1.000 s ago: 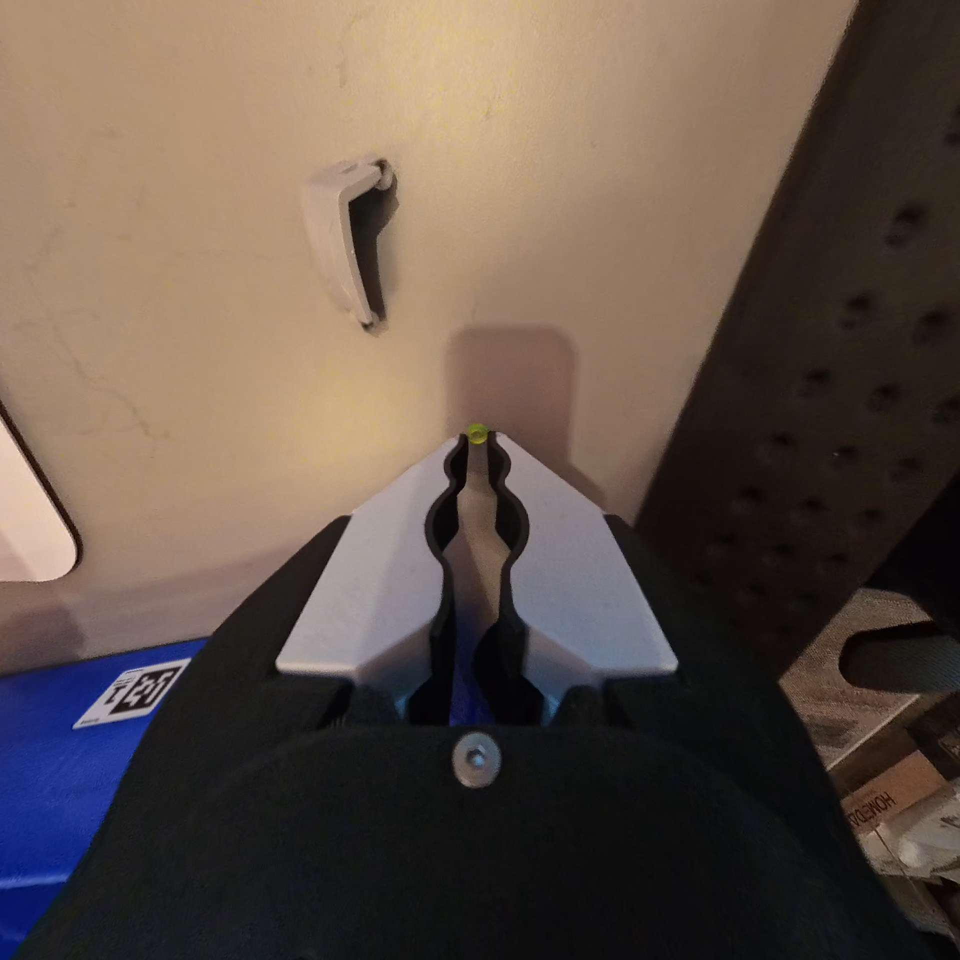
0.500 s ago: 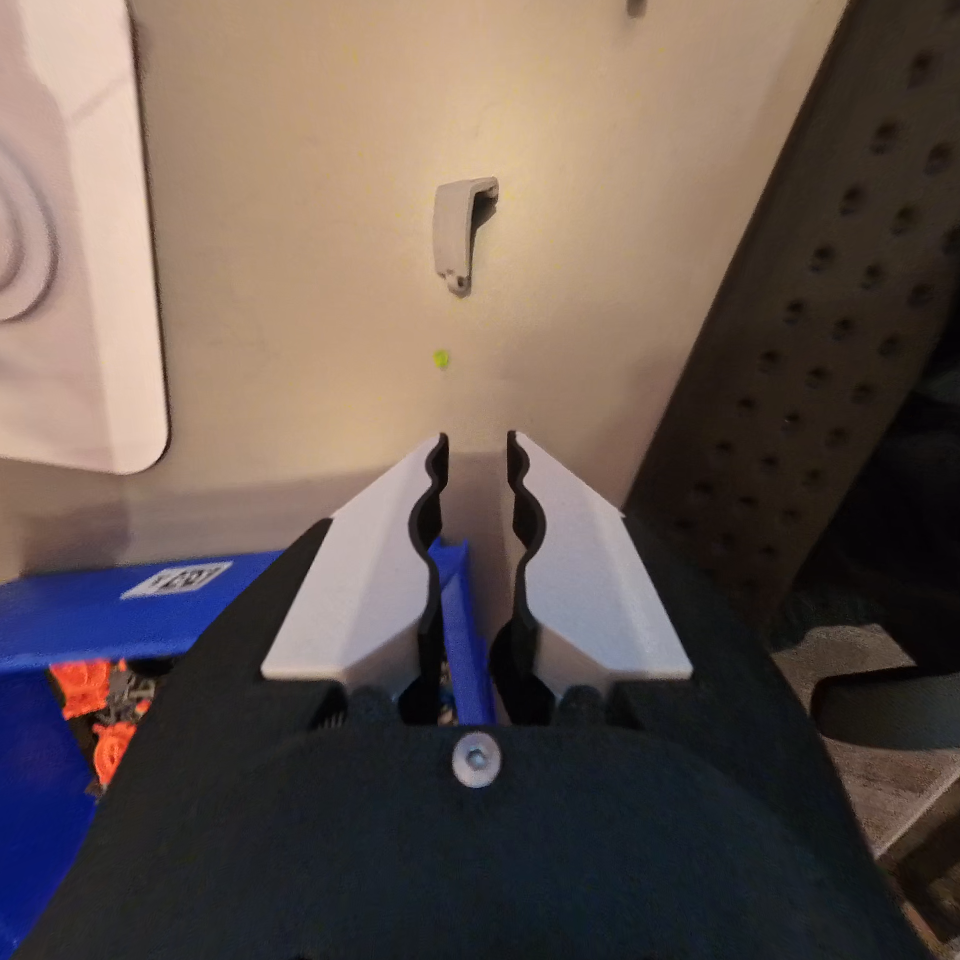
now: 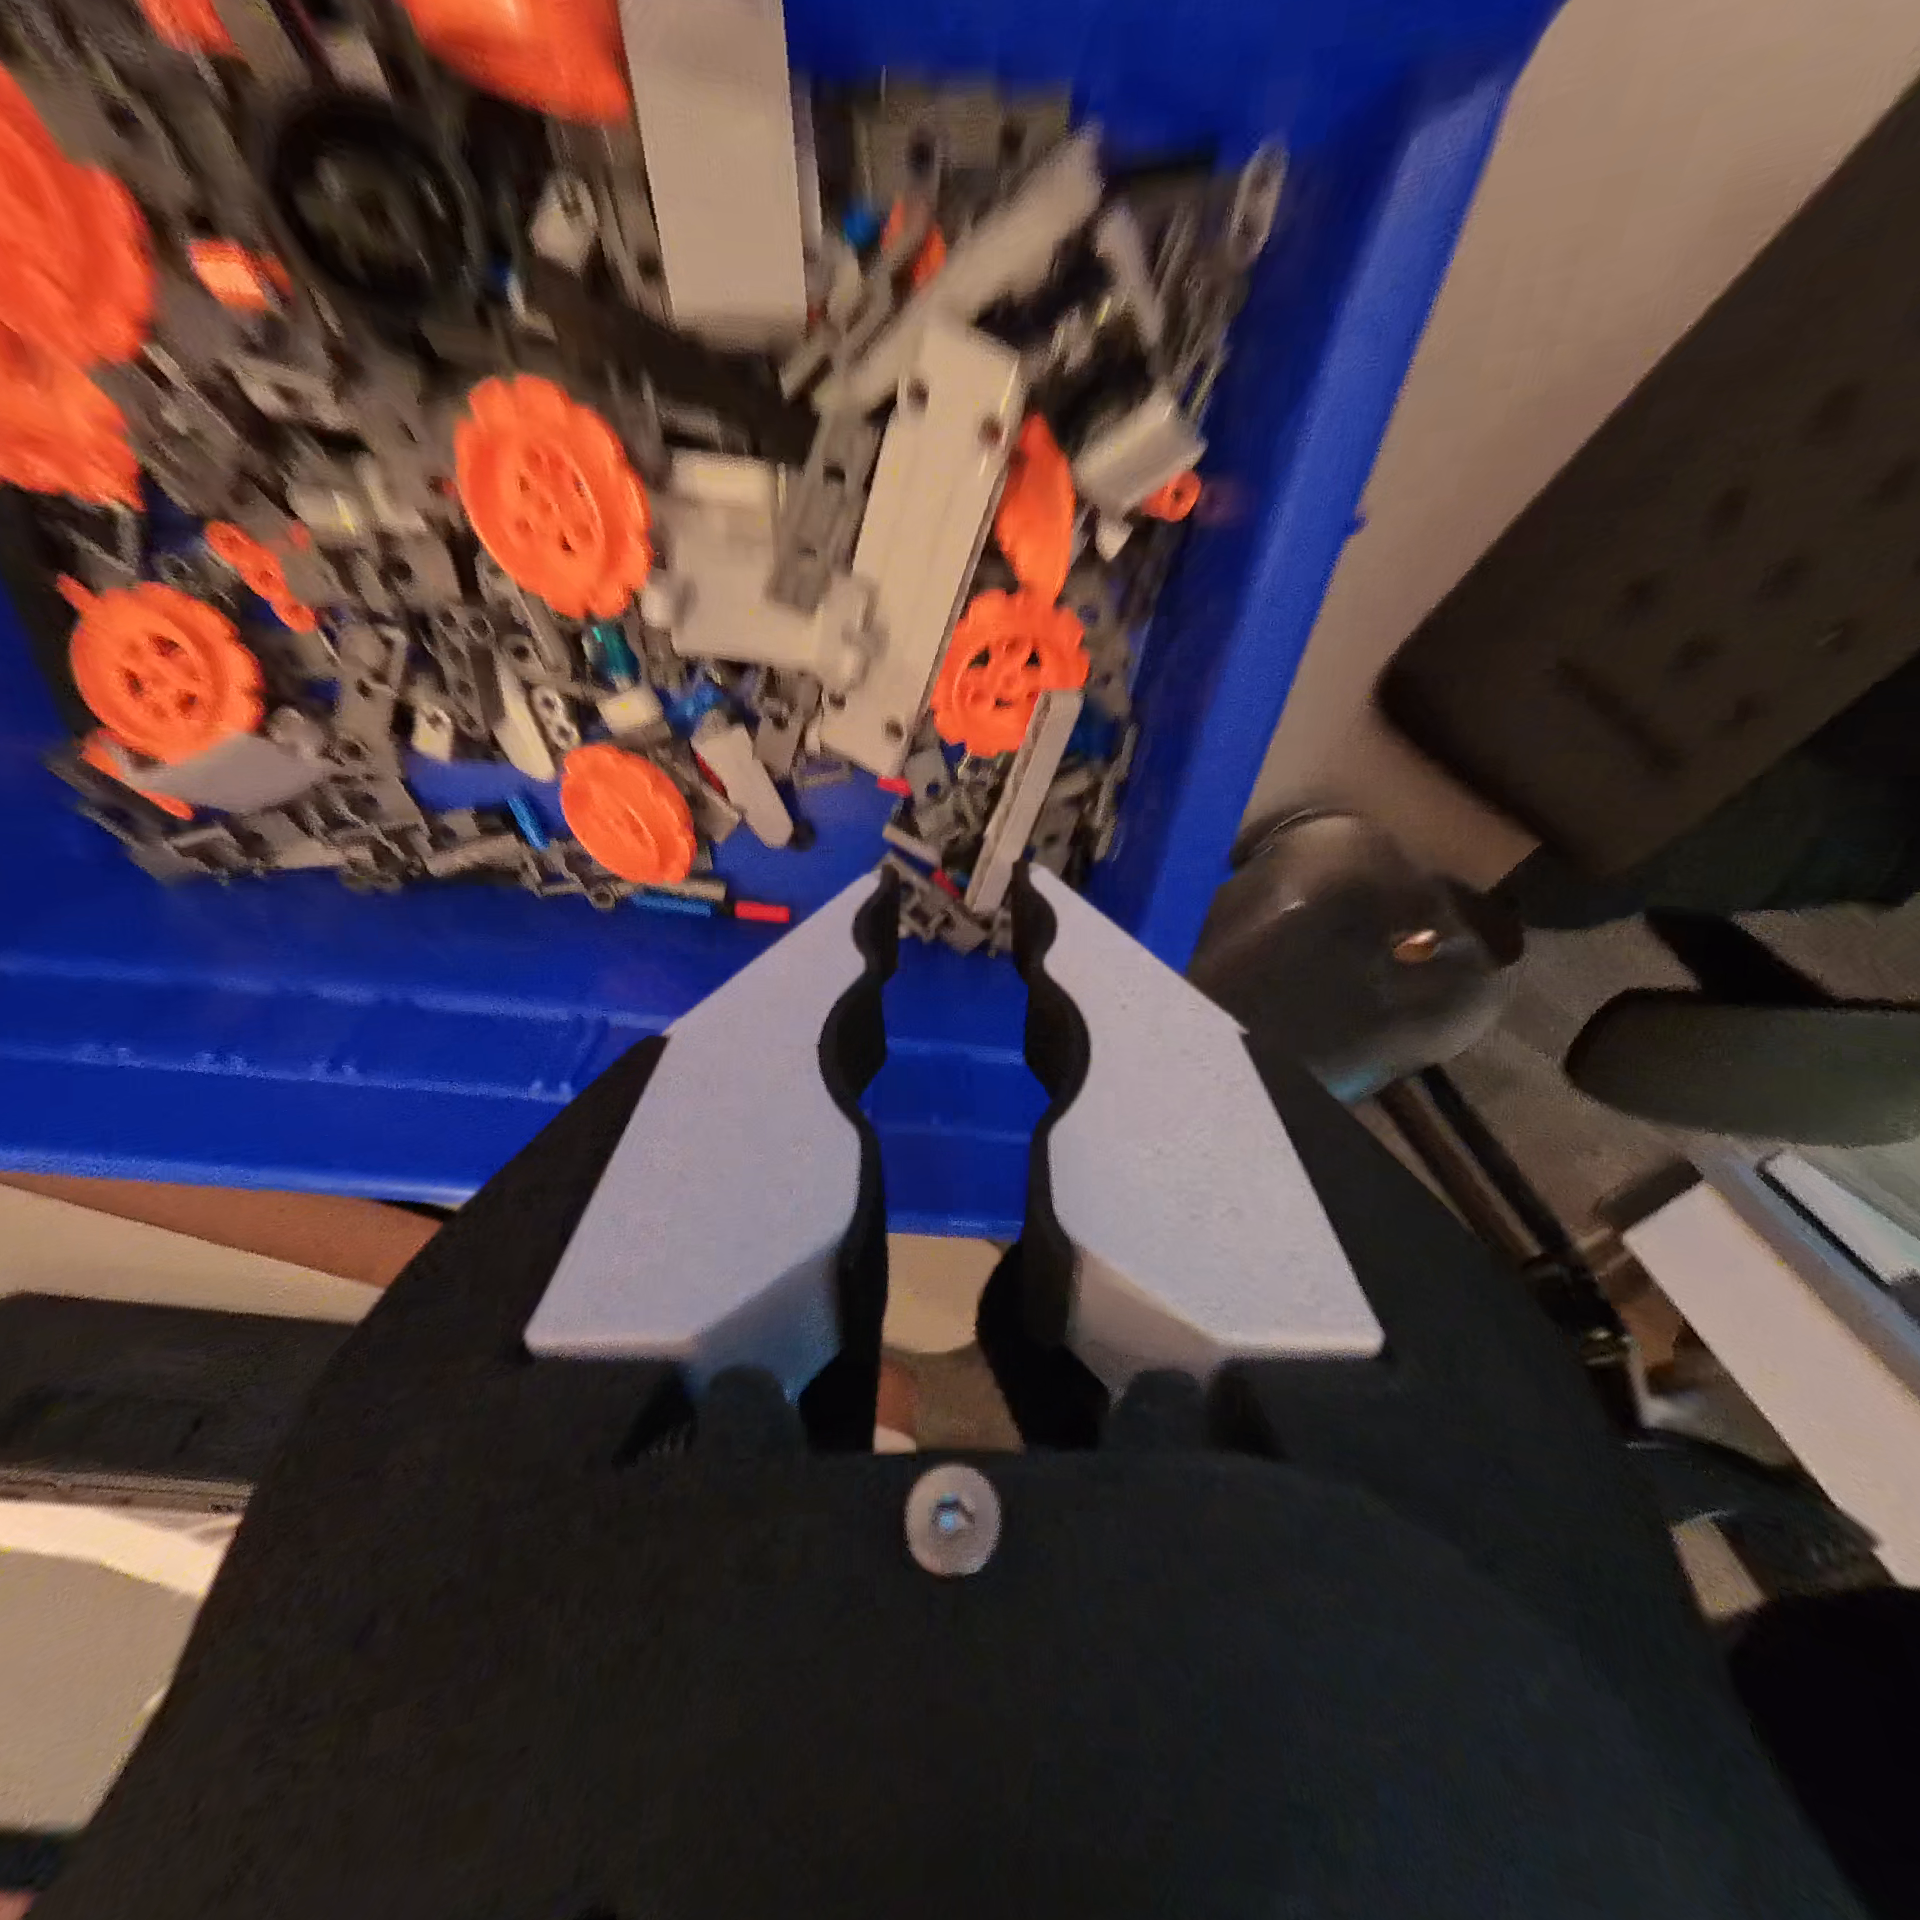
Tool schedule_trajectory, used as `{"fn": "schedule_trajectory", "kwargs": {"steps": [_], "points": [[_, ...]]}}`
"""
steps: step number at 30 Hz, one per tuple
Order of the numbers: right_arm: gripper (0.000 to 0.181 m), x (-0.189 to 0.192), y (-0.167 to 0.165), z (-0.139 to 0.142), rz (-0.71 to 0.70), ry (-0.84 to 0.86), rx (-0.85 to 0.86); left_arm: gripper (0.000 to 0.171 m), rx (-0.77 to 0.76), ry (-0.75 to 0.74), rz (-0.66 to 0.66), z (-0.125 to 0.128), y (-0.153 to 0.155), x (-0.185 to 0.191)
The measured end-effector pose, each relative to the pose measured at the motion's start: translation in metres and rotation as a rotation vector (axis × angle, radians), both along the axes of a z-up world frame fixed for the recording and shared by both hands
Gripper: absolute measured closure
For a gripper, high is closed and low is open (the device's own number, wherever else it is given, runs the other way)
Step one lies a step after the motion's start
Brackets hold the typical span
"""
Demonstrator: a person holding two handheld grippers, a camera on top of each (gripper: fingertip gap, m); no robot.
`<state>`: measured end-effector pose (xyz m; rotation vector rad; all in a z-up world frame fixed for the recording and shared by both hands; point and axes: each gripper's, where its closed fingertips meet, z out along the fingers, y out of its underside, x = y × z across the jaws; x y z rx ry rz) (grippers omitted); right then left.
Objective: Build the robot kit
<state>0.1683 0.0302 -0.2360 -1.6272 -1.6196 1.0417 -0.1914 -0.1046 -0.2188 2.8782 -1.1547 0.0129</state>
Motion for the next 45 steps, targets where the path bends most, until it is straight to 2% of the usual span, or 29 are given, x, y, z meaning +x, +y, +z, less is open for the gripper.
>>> {"fn": "schedule_trajectory", "kwargs": {"steps": [2,5,8,13,16,20,23,24,26,31,35,37,40,43,45], "points": [[0.169,-0.005,-0.003,0.004,0.001,-0.004,0.024,0.152,-0.054,0.028,-0.022,-0.016,-0.01,-0.01],[0.168,-0.014,-0.006,0.004,0.004,-0.021,0.038,0.149,-0.063,0.063,-0.001,-0.027,-0.005,-0.026],[0.168,-0.028,-0.016,0.008,0.031,-0.006,0.033,0.143,-0.079,0.016,0.014,-0.031,0.001,-0.022],[0.168,-0.052,-0.031,0.011,0.071,0.01,0.02,0.13,-0.194,0.048,-0.115,-0.052,-0.009,-0.001],[0.168,-0.062,-0.036,0.008,0.087,0.008,0.014,0.121,-0.205,0.088,-0.098,-0.062,-0.009,0.002],[0.168,-0.076,-0.044,0.005,0.119,0.013,-0.017,0.12,-0.216,0.204,-0.097,-0.071,-0.011,-0.004],[0.168,-0.08,-0.046,0.0,0.13,-0.004,-0.008,0.13,-0.178,0.15,-0.046,-0.073,-0.003,0.001],[0.168,-0.08,-0.045,0.001,0.129,0.0,-0.008,0.141,-0.147,0.142,-0.032,-0.073,0.003,-0.001],[0.169,-0.08,-0.045,0.006,0.13,0.031,-0.014,0.148,-0.126,0.138,-0.023,-0.074,0.009,-0.005],[0.17,-0.076,-0.04,0.008,0.113,0.051,-0.005,0.148,-0.069,0.157,0.014,-0.072,0.026,-0.023],[0.169,-0.073,-0.037,0.01,0.102,0.064,-0.004,0.148,-0.024,0.141,0.049,-0.058,0.035,-0.037],[0.169,-0.072,-0.034,0.009,0.093,0.06,0.001,0.142,-0.012,0.12,0.059,-0.05,0.036,-0.04],[0.169,-0.071,-0.032,0.011,0.082,0.063,0.008,0.132,0.017,0.024,0.027,-0.038,0.034,-0.022],[0.169,-0.071,-0.031,0.011,0.08,0.064,0.016,0.123,0.06,-0.106,-0.037,-0.029,0.035,0.016],[0.169,-0.07,-0.031,0.011,0.08,0.063,0.016,0.114,0.101,-0.133,-0.071,-0.028,0.039,0.031]]}}
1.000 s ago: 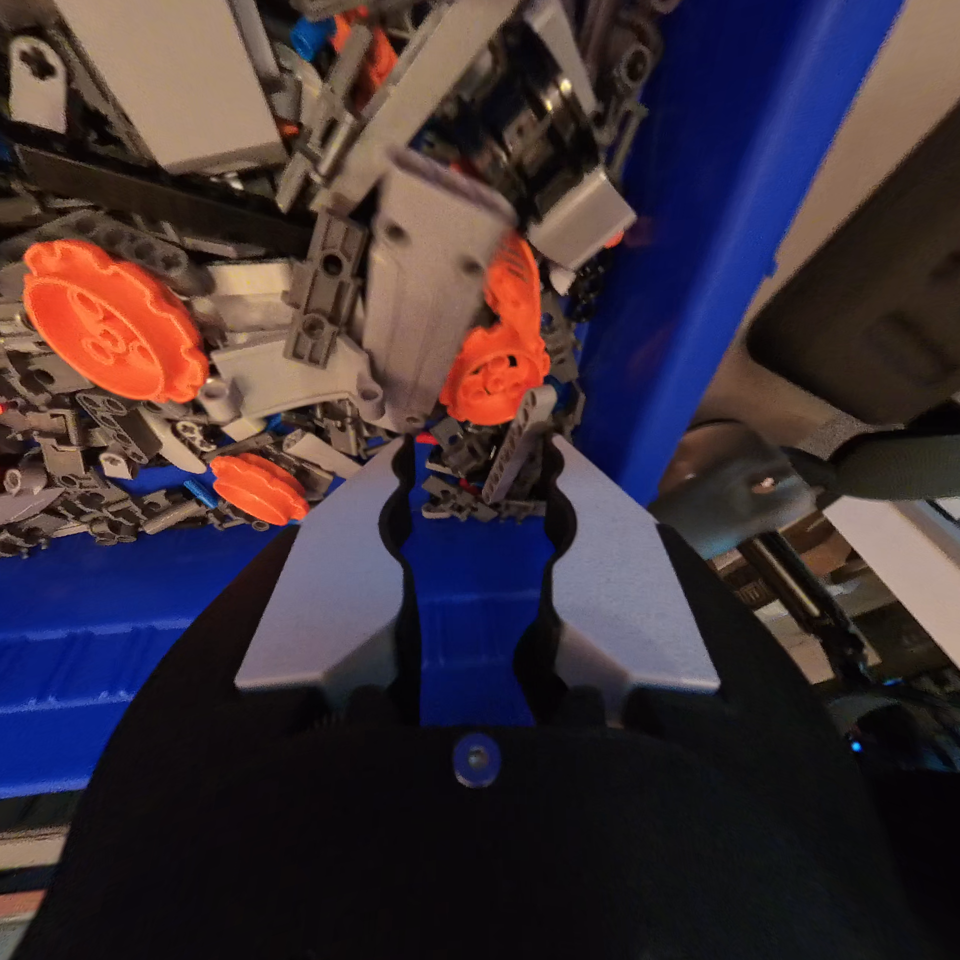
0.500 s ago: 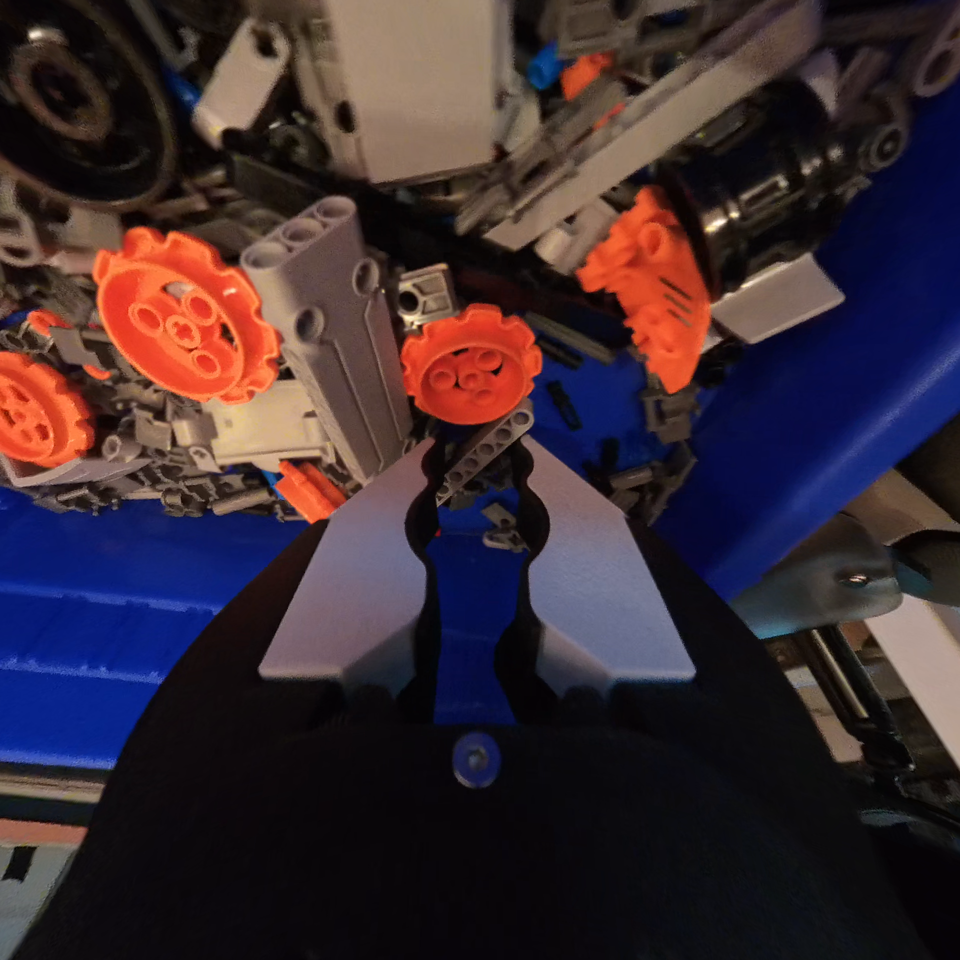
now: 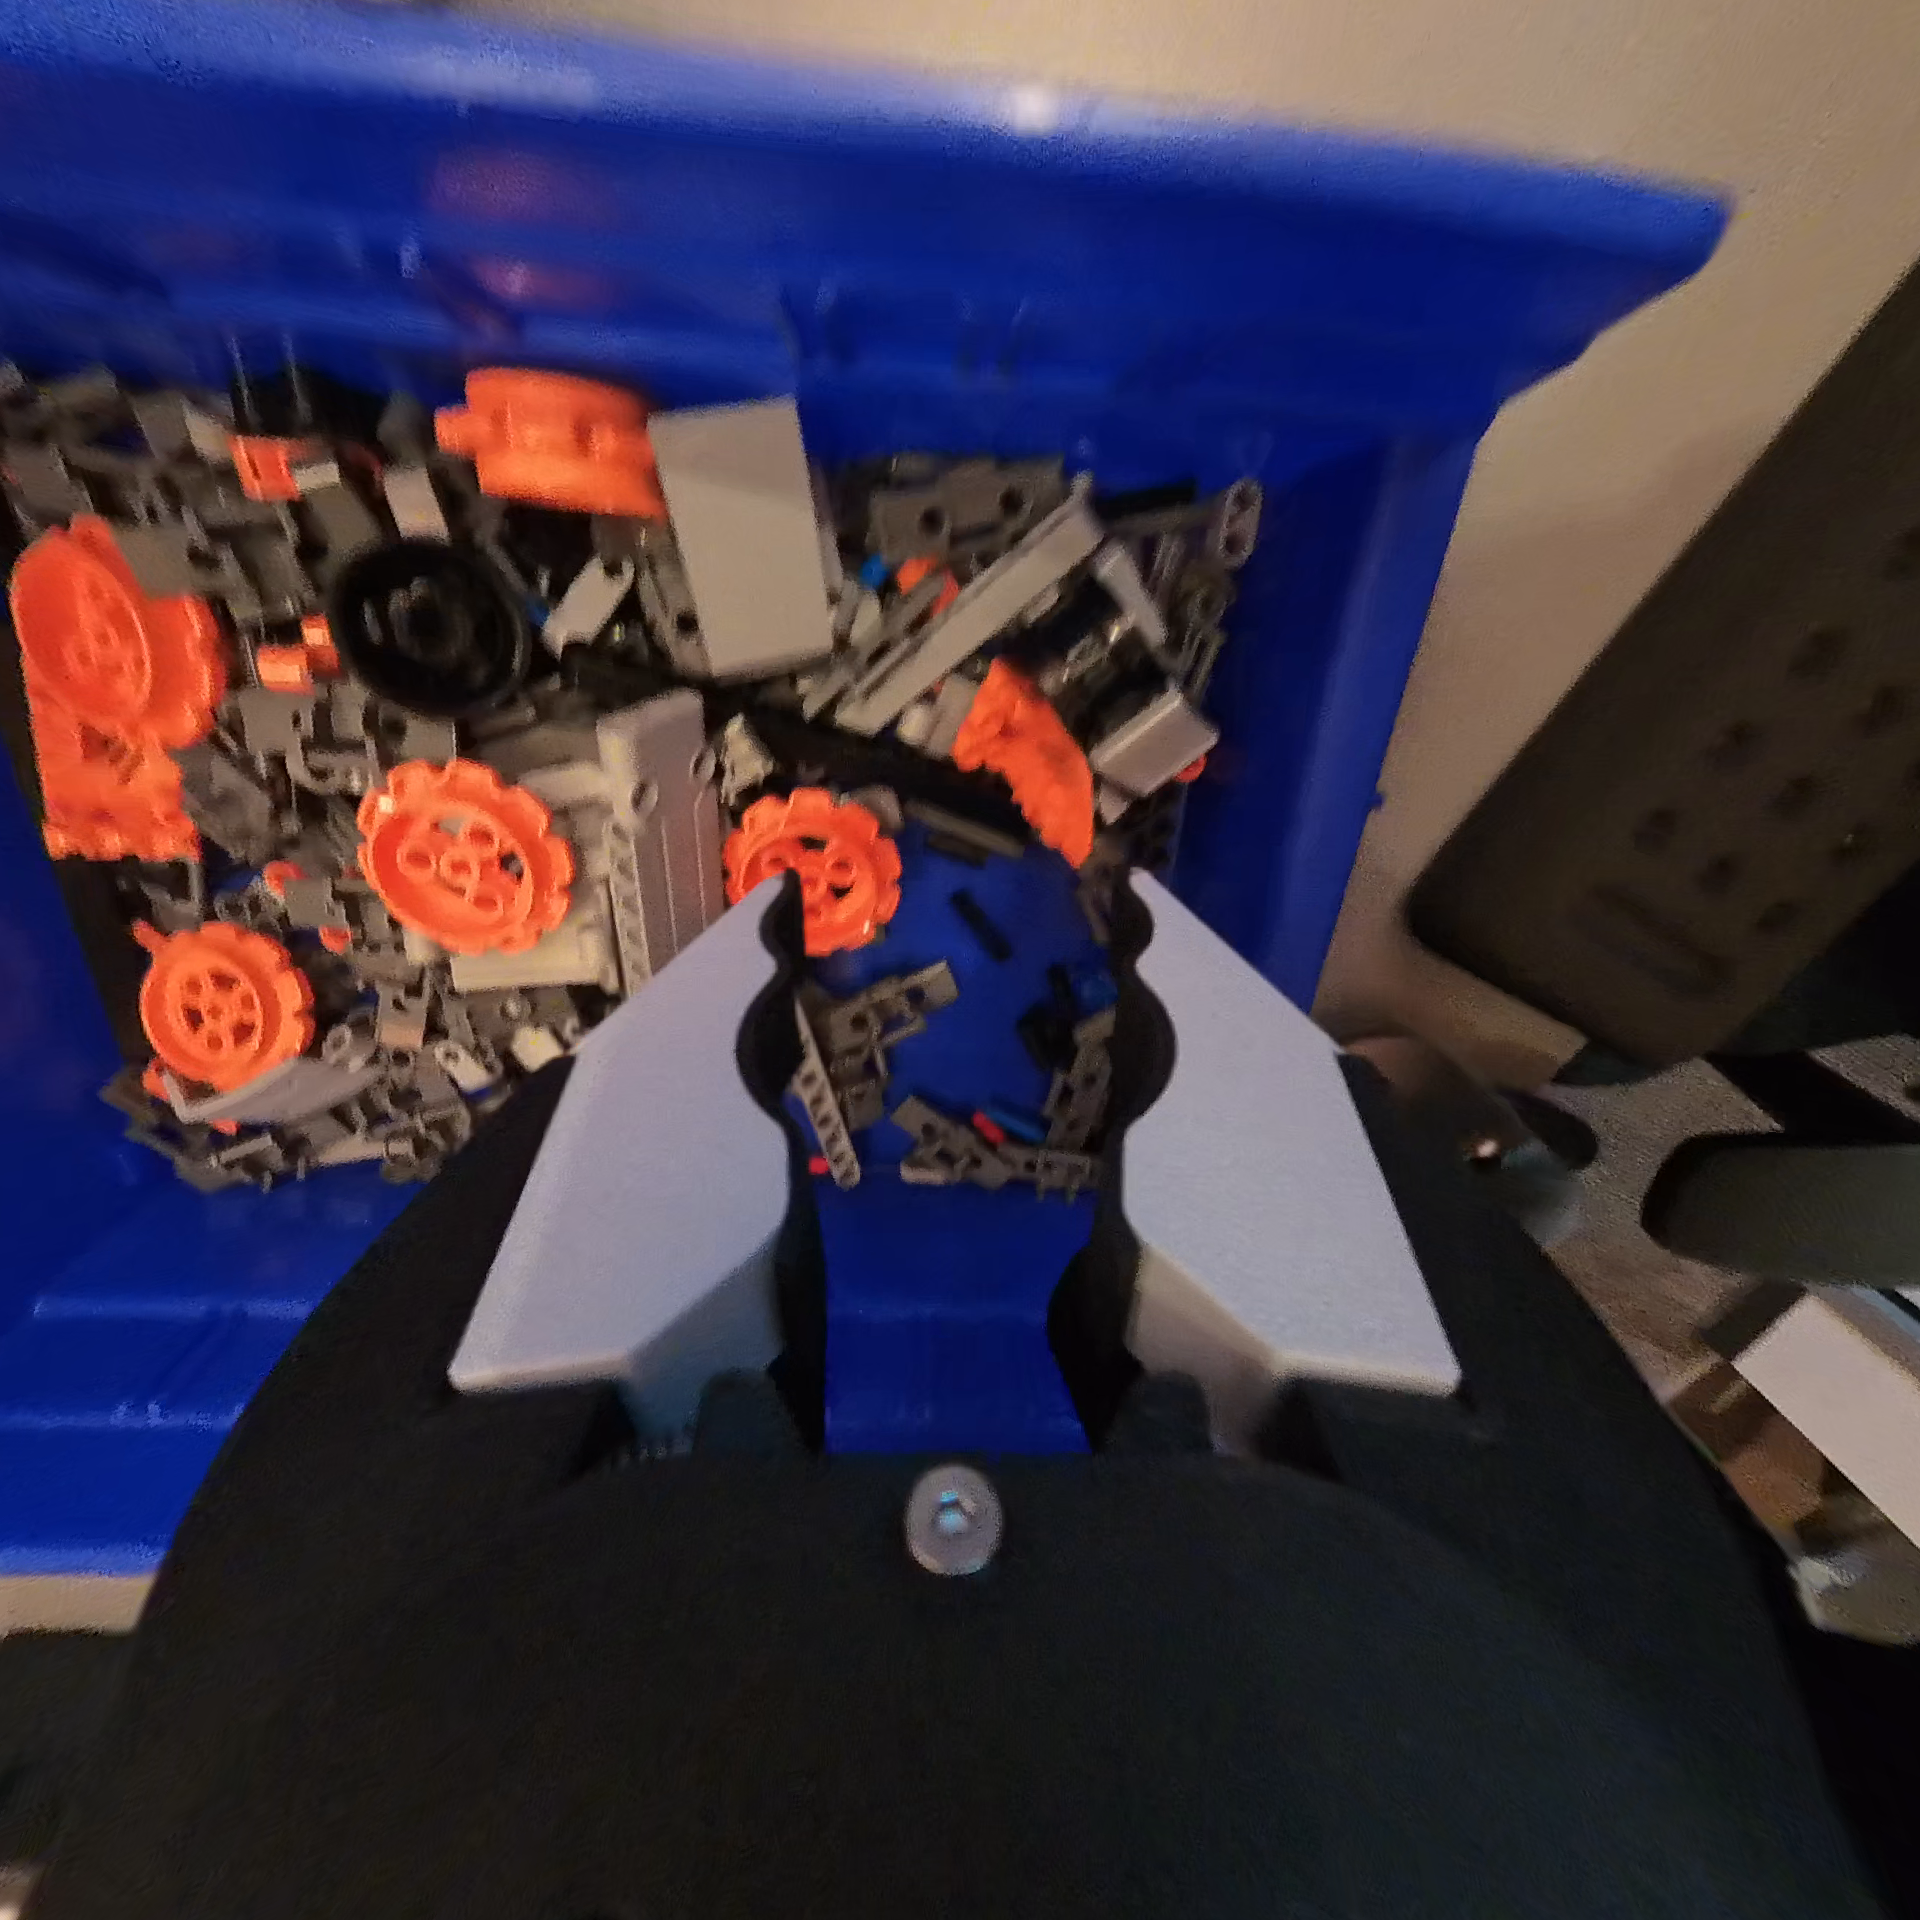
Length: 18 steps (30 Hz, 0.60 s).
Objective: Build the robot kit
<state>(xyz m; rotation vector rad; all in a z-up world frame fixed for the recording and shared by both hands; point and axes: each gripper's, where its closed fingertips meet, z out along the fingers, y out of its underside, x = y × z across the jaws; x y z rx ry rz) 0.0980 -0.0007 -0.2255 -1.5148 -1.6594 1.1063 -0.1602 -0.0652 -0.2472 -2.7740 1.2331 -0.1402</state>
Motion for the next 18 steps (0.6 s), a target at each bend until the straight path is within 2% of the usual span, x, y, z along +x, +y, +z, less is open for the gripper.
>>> {"fn": "schedule_trajectory", "kwargs": {"steps": [5,7,9,14,18], "points": [[0.169,0.002,0.001,0.0,-0.001,0.004,-0.003,0.09,0.04,-0.049,-0.009,-0.017,0.009,0.033],[0.169,0.003,0.002,0.0,-0.002,0.006,-0.006,0.08,0.087,-0.012,0.022,-0.026,0.018,0.033],[0.169,0.003,0.002,0.0,-0.002,0.008,-0.009,0.077,0.127,0.03,0.039,-0.031,0.023,0.032],[0.169,0.003,0.002,-0.001,0.0,0.005,-0.011,0.093,0.191,0.124,0.107,-0.039,0.034,0.008],[0.169,0.003,0.002,-0.001,-0.002,0.004,-0.01,0.107,0.212,0.166,0.154,-0.035,0.04,-0.014]]}}
